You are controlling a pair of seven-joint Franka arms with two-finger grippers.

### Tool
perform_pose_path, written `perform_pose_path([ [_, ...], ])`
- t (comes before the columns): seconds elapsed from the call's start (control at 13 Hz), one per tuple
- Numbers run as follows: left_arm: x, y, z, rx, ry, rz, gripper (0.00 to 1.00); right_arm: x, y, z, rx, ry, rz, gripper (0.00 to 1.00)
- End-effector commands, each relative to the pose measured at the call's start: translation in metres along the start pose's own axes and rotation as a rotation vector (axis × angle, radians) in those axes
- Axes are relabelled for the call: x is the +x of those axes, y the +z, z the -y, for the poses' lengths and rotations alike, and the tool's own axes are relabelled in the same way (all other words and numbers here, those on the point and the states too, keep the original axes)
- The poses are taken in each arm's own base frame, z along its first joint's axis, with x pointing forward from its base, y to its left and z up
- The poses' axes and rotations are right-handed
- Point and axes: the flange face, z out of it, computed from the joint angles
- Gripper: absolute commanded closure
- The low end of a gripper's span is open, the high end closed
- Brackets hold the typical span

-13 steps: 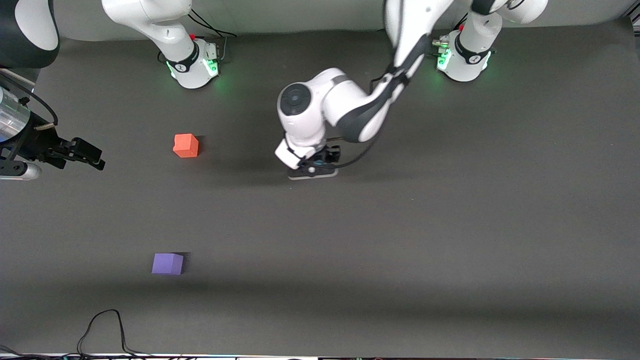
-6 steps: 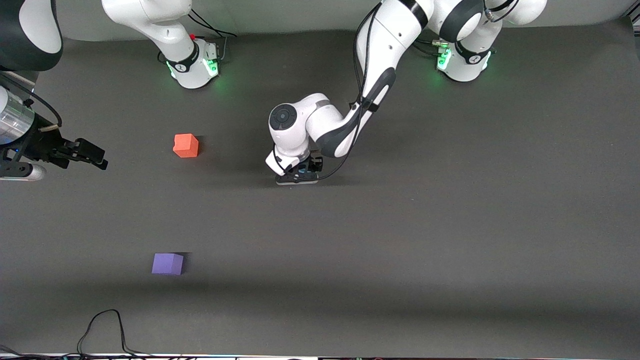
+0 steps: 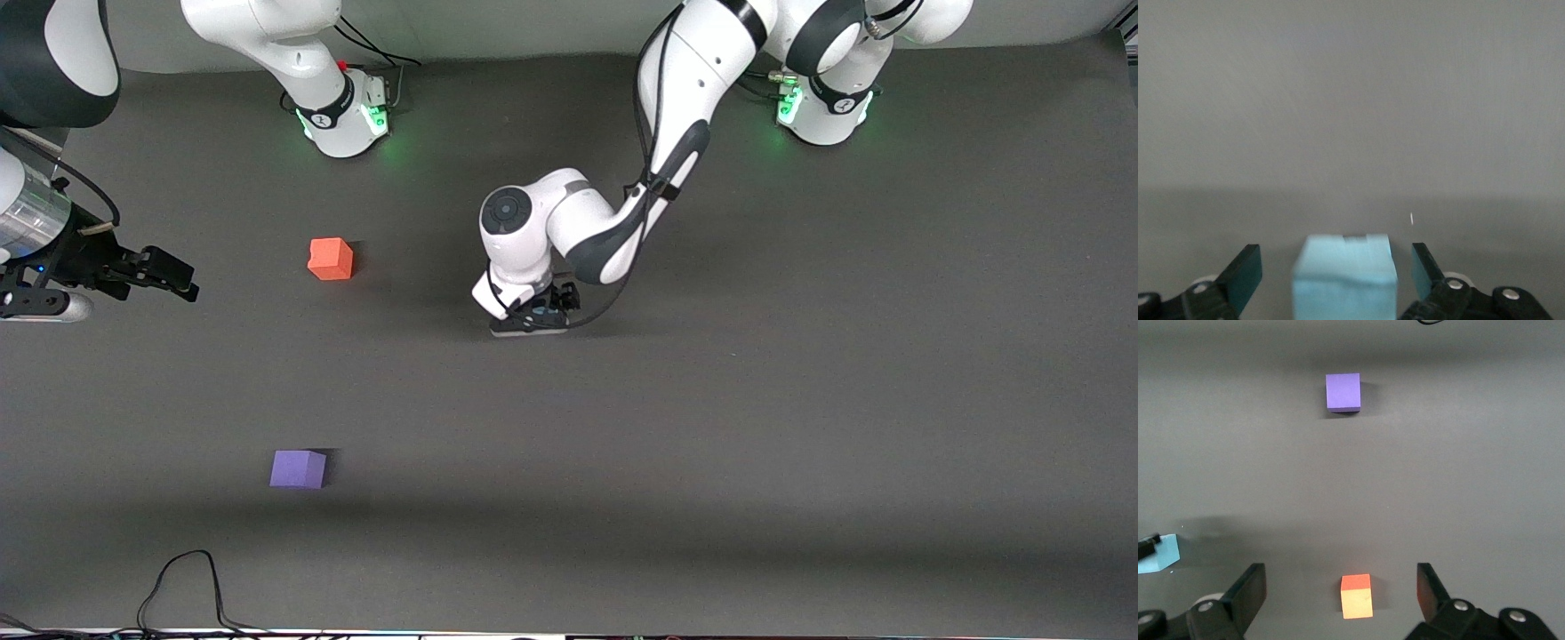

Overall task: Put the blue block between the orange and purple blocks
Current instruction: 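Release the blue cube with the left gripper while the right gripper reaches toward it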

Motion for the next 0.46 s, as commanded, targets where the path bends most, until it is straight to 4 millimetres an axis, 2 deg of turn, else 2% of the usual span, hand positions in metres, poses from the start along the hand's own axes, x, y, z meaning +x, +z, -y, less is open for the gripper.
perform_pose_path([
  [0.0, 0.079, -0.075, 0.072, -0.022, -0.054, 0.085, 0.00, 0.007, 0.001, 0.033, 0.018, -0.005, -0.012, 0.00],
  [0.08, 0.108, -0.096, 0.104, -0.047, -0.055, 0.118, 0.00, 0.009, 0.006, 0.052, 0.042, 0.017, 0.000, 0.00],
  [0.15, 0.140, -0.111, 0.146, -0.064, -0.064, 0.147, 0.00, 0.011, 0.011, 0.078, 0.060, 0.007, -0.001, 0.00],
  [0.23, 0.168, -0.124, 0.193, -0.081, -0.061, 0.172, 0.00, 0.010, 0.019, 0.116, 0.070, -0.021, 0.000, 0.00],
  [0.38, 0.200, -0.155, 0.292, -0.090, -0.027, 0.204, 0.00, 0.000, 0.040, 0.193, 0.096, -0.047, -0.003, 0.00],
])
